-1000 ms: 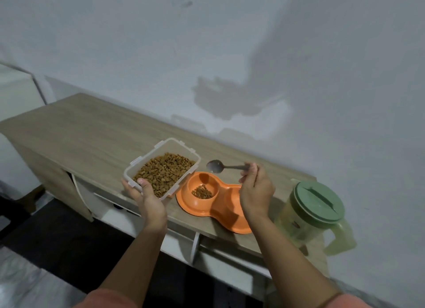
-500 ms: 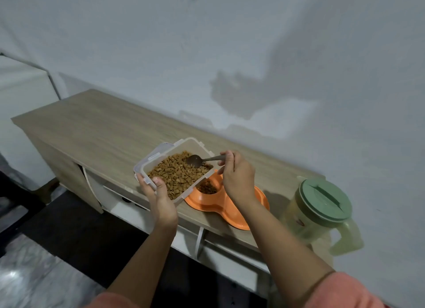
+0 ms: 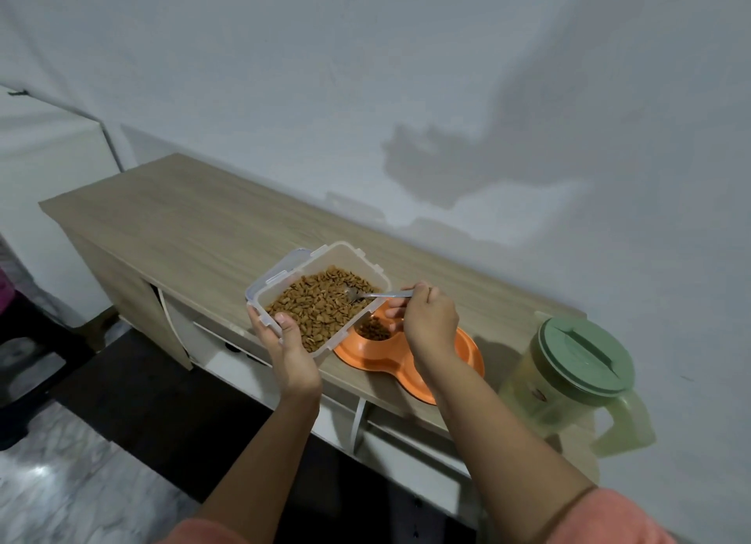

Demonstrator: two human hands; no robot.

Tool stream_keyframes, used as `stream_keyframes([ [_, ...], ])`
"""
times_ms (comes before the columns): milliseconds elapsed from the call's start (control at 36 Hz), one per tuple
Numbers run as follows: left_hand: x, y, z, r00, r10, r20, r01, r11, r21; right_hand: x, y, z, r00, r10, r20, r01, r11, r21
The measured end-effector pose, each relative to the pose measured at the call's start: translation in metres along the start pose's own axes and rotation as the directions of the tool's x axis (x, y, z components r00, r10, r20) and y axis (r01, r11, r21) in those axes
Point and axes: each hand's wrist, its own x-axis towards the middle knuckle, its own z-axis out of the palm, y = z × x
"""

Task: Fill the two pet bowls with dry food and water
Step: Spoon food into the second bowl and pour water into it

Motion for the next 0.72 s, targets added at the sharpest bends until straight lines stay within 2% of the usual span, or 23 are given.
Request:
stream_keyframes([
  [56, 0.001, -0.001, -0.002, 1.000, -0.013, -0.003, 0.013, 1.000, 0.013, 0.000, 0.003, -0.001, 0.997, 0.076, -0.004, -0.076, 0.995, 0.063],
  [167, 0.003, -0.002, -0.005, 1.000, 0.000, -0.015, 0.000, 1.000, -0.027, 0.000, 0.005, -0.002, 0.990, 0.138, -0.028, -0.133, 0.982, 0.136],
  [472, 0.003, -0.008, -0.009, 0.998, -0.052, -0.030, 0.048, 0.992, -0.116, 0.004, 0.002, -0.002, 0.979, 0.189, -0.076, -0.168, 0.959, 0.229],
  [722, 0.011, -0.009, -0.008, 0.995, -0.038, -0.087, 0.033, 0.997, -0.065, 0.011, 0.000, -0.005, 0.971, 0.222, -0.094, -0.181, 0.929, 0.322],
])
